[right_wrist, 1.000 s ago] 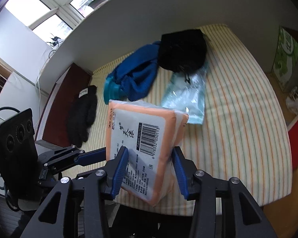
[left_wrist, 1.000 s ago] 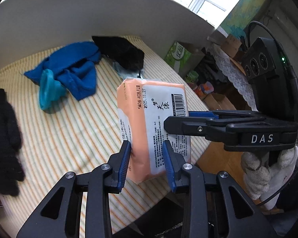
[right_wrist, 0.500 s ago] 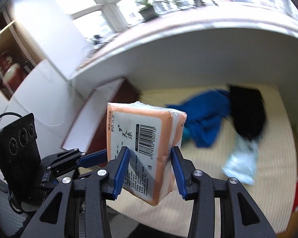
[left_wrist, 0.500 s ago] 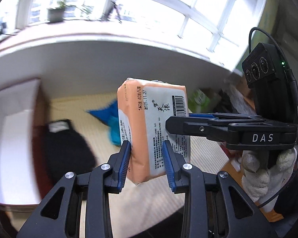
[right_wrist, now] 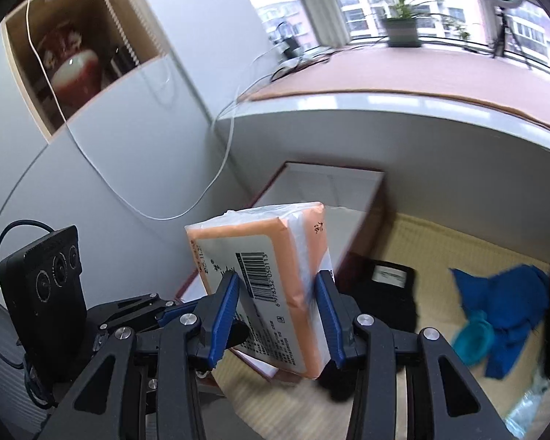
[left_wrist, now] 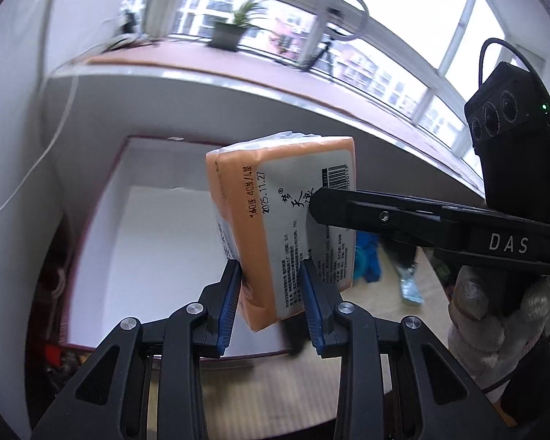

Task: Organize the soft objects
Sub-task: 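Lift the package, carry it over the shoebox and release it inside, then move the left gripper to the teal funnel while the right approaches the clear bag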

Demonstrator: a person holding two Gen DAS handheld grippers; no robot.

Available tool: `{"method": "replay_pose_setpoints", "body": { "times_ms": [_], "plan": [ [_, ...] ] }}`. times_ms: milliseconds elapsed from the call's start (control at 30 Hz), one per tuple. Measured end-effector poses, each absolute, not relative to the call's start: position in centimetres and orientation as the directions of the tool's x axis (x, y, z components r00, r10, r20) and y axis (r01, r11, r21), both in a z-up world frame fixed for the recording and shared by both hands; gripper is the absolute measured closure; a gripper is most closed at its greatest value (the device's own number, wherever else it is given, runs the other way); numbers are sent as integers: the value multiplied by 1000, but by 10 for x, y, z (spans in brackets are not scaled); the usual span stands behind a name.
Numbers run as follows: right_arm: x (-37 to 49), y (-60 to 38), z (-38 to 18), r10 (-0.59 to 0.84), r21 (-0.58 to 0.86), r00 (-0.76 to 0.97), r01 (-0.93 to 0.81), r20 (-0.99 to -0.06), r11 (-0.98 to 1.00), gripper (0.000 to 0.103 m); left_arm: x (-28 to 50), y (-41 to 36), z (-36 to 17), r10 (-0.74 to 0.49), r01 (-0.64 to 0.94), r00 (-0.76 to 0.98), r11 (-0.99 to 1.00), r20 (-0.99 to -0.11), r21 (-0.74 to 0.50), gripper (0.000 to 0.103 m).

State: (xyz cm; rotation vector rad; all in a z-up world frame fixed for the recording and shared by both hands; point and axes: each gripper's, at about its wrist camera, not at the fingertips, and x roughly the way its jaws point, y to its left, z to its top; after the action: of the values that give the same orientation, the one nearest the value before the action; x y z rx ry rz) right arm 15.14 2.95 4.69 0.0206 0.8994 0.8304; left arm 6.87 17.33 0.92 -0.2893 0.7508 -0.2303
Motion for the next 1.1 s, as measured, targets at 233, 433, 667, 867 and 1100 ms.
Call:
{"method": "replay_pose_setpoints", "body": {
  "times_ms": [233, 433, 667, 867, 1100],
  "plan": [
    [160, 71, 31, 637, 332, 300, -655, -711, 679, 64, 69, 208, 1, -260, 23, 717, 936, -647, -350, 72],
    [161, 85, 24, 635, 309, 288, -684, -717, 660, 61, 66, 217, -6, -216, -14, 711, 947, -669, -320, 71],
    [154, 72, 27, 633, 273, 343, -689, -694, 671, 31, 68, 215, -10, -176, -37, 713, 957, -678, -287, 47],
    [155, 43, 32, 615, 253, 388, -665, -687, 703, 31, 71, 203, -12, -195, -19, 712, 955, -675, -296, 47],
    [162, -21, 34, 571, 242, 451, -598, -686, 764, 31, 74, 176, -9, -231, 25, 711, 952, -665, -305, 47]
  ]
}}
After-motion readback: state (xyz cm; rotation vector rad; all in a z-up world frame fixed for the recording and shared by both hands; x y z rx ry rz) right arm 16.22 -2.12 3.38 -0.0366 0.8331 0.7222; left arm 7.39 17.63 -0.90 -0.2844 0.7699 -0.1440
